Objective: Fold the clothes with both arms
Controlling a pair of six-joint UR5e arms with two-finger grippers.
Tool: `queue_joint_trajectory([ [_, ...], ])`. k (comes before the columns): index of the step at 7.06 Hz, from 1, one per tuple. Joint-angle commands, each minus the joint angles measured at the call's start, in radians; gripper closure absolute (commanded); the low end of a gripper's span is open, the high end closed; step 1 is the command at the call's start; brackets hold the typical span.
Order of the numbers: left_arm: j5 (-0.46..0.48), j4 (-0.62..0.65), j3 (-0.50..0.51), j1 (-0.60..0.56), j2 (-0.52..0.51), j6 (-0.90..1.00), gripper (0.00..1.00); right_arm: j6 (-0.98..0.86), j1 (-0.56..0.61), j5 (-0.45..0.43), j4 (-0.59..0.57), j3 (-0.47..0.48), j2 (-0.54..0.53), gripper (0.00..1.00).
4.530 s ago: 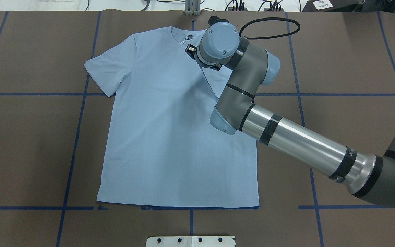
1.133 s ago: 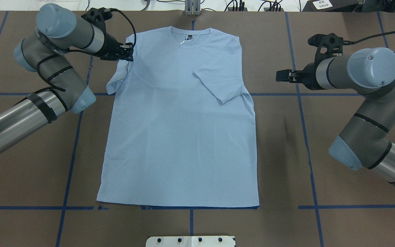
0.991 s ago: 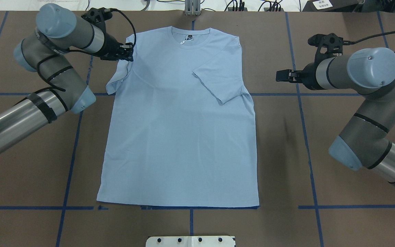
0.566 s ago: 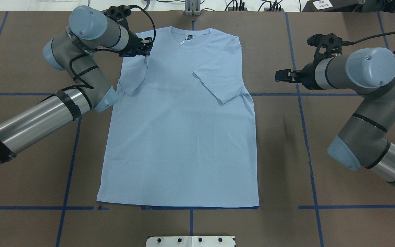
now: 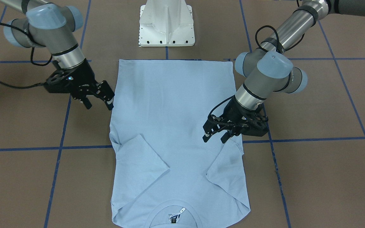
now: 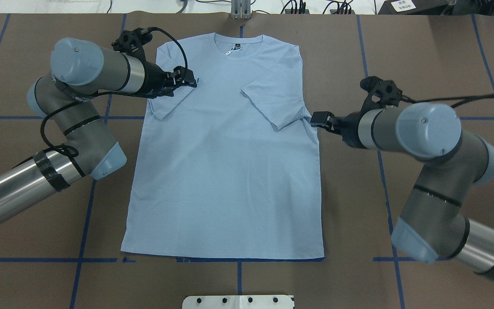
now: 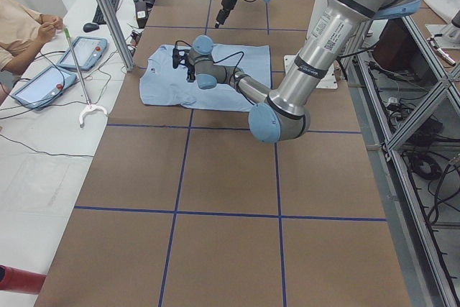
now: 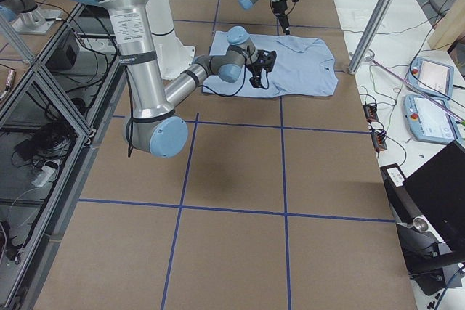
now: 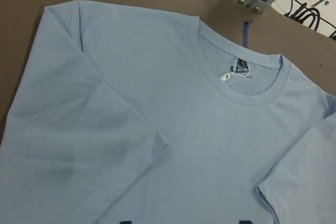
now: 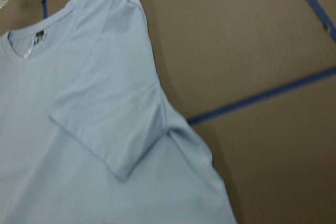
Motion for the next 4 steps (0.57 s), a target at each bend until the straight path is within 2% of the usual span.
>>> queue_joint_trajectory([
  [1,-0.002,-0.001,-0.082,0.006,0.063,-0.023,0.19,0.303,-0.382,-0.362,-0.289,0.177,-0.018,0.0],
  [2,-0.002,-0.001,-0.082,0.006,0.065,-0.023,0.19,0.44,-0.502,-0.433,-0.315,0.174,-0.029,0.01],
  [3,0.0,-0.001,-0.079,0.006,0.065,-0.023,0.19,0.509,-0.563,-0.463,-0.324,0.179,-0.08,0.01],
  [4,0.0,-0.001,-0.079,0.006,0.065,-0.023,0.19,0.562,-0.577,-0.466,-0.324,0.174,-0.114,0.06],
])
